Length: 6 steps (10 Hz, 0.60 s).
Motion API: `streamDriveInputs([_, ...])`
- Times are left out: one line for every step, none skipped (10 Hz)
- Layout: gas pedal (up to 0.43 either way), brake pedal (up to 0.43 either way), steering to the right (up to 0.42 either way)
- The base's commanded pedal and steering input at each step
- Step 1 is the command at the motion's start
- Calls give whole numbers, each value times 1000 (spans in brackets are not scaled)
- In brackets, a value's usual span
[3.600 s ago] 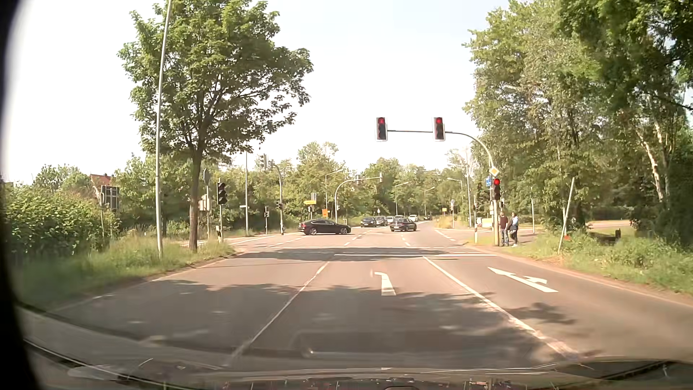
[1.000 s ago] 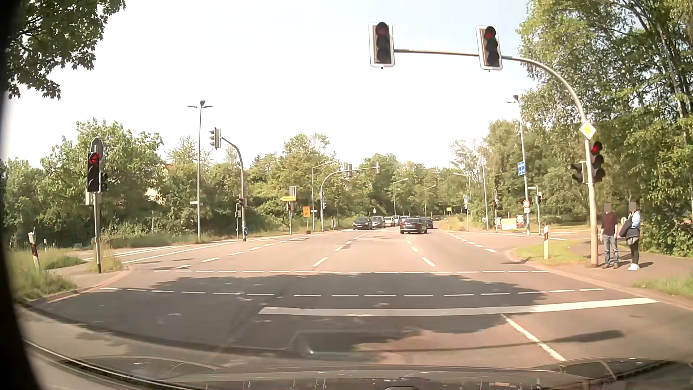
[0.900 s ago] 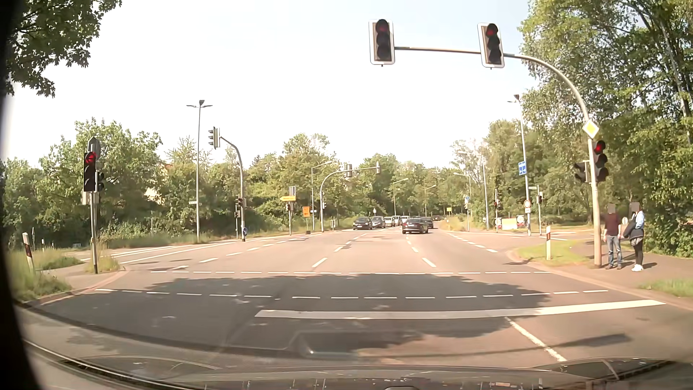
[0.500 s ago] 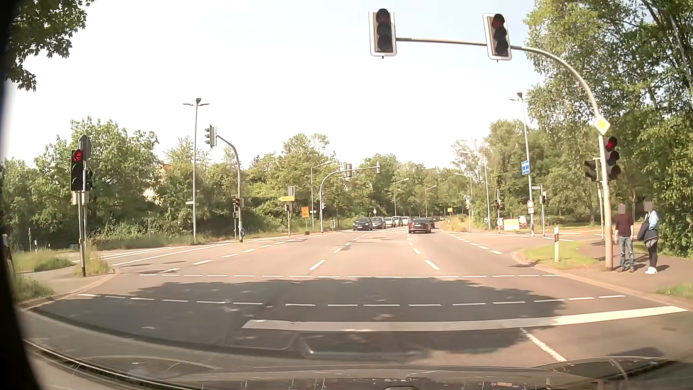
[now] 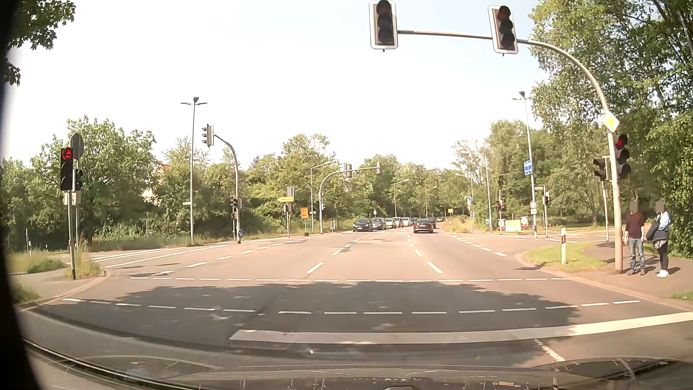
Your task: Follow the waypoints while adhering to traffic rules and regulations
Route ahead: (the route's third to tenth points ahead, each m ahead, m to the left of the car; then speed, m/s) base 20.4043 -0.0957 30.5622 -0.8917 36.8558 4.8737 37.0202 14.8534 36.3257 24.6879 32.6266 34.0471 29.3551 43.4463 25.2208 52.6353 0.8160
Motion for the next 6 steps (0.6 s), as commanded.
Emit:
streamDriveInputs([0, 0, -3])
streamDriveInputs([0, 0, -3])
streamDriveInputs([0, 0, -3])
streamDriveInputs([0, 0, -3])
streamDriveInputs([0, 6, -3])
streamDriveInputs([0, 18, -3])
